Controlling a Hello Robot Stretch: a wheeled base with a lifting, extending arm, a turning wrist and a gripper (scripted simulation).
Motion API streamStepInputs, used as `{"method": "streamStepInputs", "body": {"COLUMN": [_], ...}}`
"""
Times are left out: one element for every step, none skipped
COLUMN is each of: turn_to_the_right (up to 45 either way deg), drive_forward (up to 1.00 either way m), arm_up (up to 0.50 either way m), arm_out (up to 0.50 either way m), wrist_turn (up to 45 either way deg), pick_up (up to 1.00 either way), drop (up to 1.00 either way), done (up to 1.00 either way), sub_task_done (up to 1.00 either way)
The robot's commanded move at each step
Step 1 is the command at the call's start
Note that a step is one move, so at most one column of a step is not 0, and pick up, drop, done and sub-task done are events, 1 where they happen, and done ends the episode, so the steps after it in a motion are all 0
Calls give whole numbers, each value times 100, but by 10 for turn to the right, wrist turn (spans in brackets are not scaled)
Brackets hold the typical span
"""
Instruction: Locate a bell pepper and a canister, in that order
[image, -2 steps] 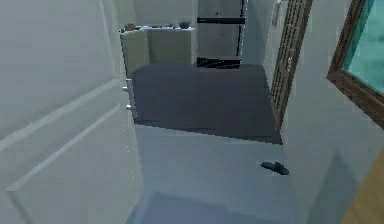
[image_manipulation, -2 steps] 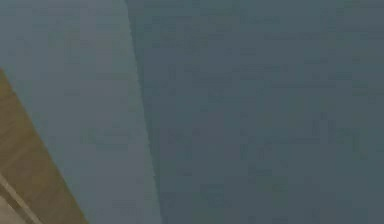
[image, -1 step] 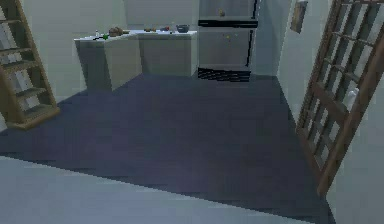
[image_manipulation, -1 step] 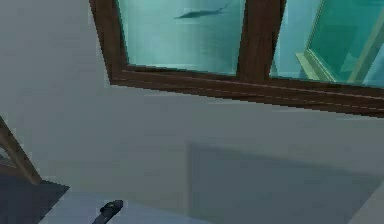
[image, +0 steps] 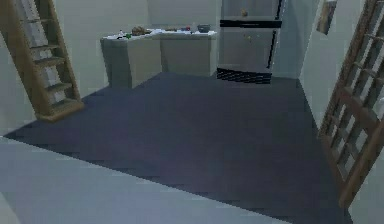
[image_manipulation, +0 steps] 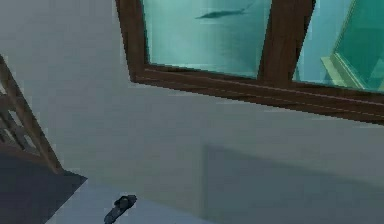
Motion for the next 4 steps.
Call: {"method": "streamStepInputs", "body": {"turn_to_the_right": [0,-120,0,-30], "drive_forward": [30,0,100,0], "arm_up": [0,0,0,0], "arm_out": [0,0,0,0], "wrist_turn": [0,0,0,0], "pick_up": [0,0,0,0], "drop": [0,0,0,0], "done": [0,0,0,0], "sub_task_done": [0,0,0,0]}}
